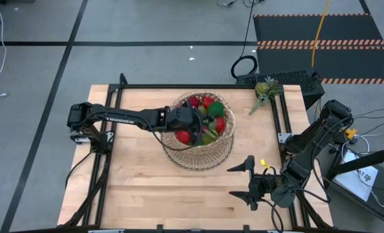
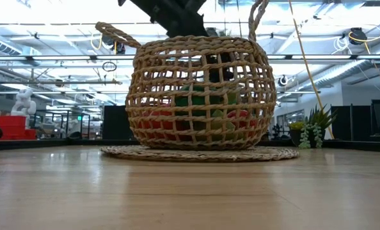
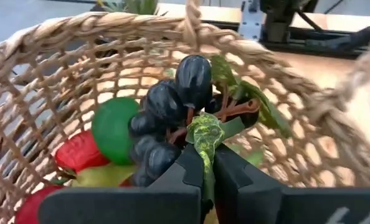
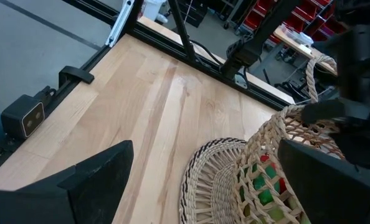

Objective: Build produce basket
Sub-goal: Put the grapes into the basket, then return to Home Position

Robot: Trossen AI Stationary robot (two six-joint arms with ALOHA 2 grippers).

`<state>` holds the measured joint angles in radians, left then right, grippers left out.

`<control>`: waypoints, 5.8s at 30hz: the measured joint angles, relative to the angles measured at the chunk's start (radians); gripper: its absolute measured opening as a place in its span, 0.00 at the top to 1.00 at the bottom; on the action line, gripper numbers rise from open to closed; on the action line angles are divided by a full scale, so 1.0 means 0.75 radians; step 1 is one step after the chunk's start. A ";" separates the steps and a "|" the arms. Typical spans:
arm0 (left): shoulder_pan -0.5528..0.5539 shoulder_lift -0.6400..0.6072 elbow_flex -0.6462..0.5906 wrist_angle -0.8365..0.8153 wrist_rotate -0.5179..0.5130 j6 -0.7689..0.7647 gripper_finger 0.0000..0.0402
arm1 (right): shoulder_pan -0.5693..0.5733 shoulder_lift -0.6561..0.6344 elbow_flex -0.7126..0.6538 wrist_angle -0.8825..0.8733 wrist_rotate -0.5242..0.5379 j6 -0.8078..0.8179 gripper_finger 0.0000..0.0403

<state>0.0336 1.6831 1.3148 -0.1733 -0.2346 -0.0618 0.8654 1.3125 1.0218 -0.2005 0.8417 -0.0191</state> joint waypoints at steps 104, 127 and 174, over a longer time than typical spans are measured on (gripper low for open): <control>-0.770 -1.303 -1.713 1.188 -0.412 0.253 0.98 | -0.521 -0.972 -1.295 0.968 -0.751 -0.067 1.00; -0.769 -1.315 -1.740 1.174 -0.373 0.300 0.98 | -0.581 -1.345 -1.315 0.733 -0.816 -0.328 1.00; -0.769 -1.315 -1.739 1.253 -0.388 0.326 0.98 | -0.793 -1.744 -1.343 0.426 -1.064 -0.340 1.00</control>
<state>-0.5434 0.6971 0.0109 0.7665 -0.5253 0.1826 0.2707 0.0044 0.0147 0.1194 0.0440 -0.2741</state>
